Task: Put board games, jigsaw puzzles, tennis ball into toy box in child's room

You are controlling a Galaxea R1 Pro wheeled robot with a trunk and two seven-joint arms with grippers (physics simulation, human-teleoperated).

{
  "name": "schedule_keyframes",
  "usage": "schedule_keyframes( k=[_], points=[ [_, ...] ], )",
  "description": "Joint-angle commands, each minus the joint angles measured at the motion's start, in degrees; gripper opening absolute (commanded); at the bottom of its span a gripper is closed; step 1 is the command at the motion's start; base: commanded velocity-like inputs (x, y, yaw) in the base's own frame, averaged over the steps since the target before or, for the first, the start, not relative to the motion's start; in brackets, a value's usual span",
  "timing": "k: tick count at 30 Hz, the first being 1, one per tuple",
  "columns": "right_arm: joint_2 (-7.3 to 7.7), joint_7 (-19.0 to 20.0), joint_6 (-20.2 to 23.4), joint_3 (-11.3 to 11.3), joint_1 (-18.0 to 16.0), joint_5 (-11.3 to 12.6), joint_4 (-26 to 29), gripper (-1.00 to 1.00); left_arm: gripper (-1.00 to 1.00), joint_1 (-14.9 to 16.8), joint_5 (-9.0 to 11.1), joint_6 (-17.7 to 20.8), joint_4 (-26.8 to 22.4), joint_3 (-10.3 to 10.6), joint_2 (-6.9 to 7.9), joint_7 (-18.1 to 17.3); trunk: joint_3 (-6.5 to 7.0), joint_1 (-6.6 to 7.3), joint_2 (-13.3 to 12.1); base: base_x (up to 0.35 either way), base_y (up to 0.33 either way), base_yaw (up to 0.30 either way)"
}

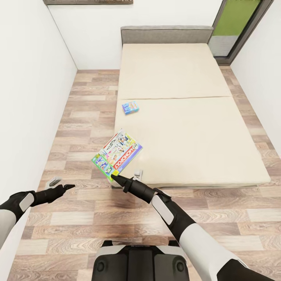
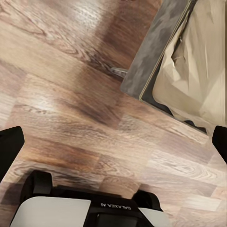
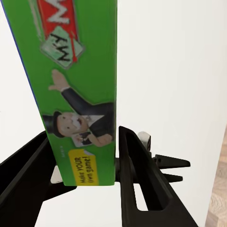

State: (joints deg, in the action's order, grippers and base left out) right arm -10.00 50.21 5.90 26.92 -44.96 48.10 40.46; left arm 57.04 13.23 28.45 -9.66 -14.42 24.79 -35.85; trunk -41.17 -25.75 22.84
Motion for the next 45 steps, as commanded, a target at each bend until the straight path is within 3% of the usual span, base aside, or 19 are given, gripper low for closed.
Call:
schedule_keyframes(
  k=[1, 45],
  points=[
    [0.00, 0.2, 0.6, 0.1, 0.0, 0.6, 0.0, -1.00, 1.00, 0.0, 0.4, 0.5, 0.0, 0.0, 0.01, 0.0, 0.03, -0.04, 0.1, 0.000, 0.000, 0.000],
    [0.00, 0.1, 0.6, 0.1, 0.0, 0.6, 0.0, -1.00, 1.00, 0.0, 0.4, 0.4, 0.0, 0.0, 0.00, 0.0, 4.23, -0.04, 0.1, 0.000, 0.000, 0.000]
  ],
)
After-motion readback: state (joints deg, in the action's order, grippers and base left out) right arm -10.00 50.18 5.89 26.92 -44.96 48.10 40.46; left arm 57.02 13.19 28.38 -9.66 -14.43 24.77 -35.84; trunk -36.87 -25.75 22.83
